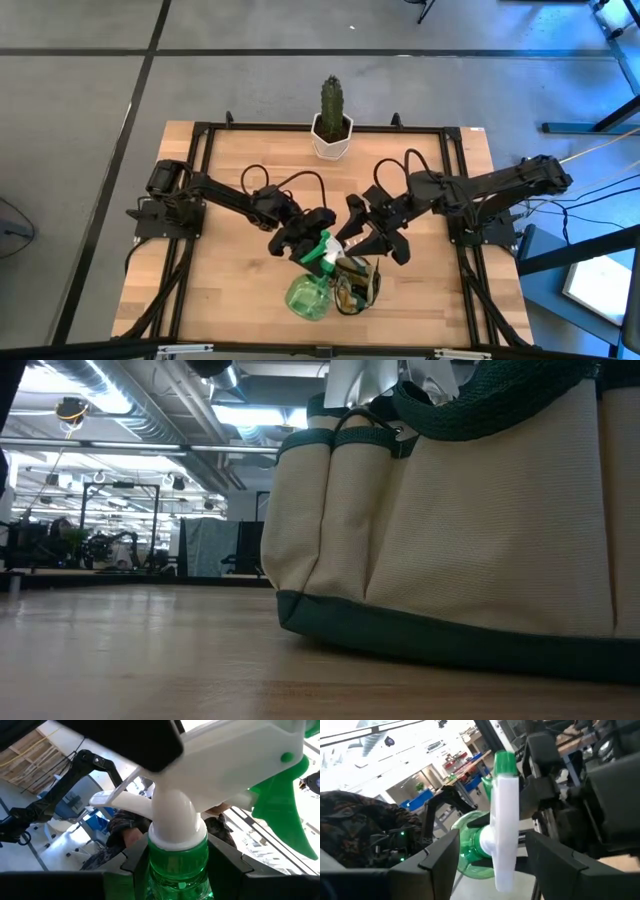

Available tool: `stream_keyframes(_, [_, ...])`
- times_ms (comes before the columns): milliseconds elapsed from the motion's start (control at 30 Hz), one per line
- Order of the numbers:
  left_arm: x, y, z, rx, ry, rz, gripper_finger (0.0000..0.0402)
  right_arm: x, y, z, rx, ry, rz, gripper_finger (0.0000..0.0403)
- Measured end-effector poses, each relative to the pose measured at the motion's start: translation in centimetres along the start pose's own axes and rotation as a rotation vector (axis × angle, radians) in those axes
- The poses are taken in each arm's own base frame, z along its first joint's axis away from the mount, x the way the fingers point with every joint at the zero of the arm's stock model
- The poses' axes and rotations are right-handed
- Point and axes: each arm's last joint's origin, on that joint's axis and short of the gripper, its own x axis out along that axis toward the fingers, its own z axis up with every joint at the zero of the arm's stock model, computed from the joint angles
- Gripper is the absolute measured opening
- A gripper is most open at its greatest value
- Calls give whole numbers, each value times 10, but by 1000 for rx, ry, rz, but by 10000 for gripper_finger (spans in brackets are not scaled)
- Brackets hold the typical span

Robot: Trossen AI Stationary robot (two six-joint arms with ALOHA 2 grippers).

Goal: Pick & Place Garden tools in Gardening bag
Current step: Put the green spray bottle into the green gardening bag

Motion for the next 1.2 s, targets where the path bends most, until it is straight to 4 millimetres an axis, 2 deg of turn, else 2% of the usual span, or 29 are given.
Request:
stream_keyframes(933, [-8,5,7,7,0,36,145,19,-8,-8,48,46,100,229])
stream_keyframes(1200, [-8,4,8,19,0,30,145,25,-5,-1,39,84,92,224])
